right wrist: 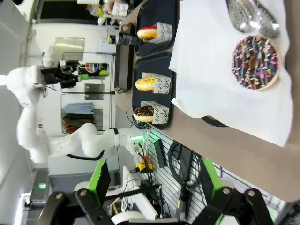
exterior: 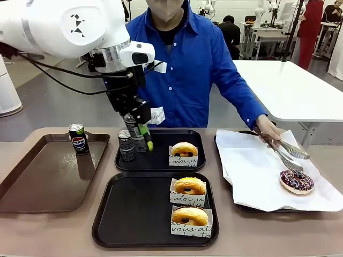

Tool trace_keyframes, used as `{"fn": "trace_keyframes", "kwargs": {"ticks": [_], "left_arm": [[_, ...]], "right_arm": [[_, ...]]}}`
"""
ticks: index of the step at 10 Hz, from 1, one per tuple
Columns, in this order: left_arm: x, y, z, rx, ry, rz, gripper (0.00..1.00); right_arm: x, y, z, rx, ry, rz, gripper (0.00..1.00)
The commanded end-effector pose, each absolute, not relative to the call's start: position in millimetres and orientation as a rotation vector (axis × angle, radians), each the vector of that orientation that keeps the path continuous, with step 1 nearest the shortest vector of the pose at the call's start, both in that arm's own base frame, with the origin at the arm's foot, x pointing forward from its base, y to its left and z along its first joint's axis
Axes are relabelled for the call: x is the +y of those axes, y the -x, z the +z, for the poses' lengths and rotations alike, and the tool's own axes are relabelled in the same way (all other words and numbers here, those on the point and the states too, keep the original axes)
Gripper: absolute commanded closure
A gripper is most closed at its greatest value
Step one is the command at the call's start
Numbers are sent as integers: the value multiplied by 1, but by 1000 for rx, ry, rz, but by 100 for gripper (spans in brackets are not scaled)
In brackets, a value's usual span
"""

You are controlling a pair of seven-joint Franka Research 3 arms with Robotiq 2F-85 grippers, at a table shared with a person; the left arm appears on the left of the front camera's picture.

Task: Set up donuts and drinks on trays.
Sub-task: Pick up one Pepsi coke from the Handle tray and place it on the Flat Tray without a Pepsi coke.

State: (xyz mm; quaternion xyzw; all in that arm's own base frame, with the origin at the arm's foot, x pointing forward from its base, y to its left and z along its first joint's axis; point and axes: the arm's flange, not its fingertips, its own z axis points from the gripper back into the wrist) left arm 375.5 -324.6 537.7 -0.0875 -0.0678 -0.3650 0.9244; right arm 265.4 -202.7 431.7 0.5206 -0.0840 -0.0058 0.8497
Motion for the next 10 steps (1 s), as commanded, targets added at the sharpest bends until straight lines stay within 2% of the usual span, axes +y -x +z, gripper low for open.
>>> {"fn": "trace_keyframes", "kwargs": {"ticks": [1, 4, 6, 8, 10], "left_arm": [[-326, -358, 510, -126, 236, -769, 42], [-342, -360, 465, -38, 159, -803, 42], [-344, -364, 450, -61, 120, -787, 42], [-348, -366, 434, -61, 7, -734, 42], [-354, -372, 425, 23, -37, -746, 42]], "right_arm": [[-204, -266, 431, -191, -1112, -2, 0], [-204, -266, 431, -191, -1112, -2, 0], [-204, -266, 431, -191, -1112, -2, 0], [-204, -266, 431, -191, -1112, -2, 0], [-204, -266, 431, -191, -1112, -2, 0]]}}
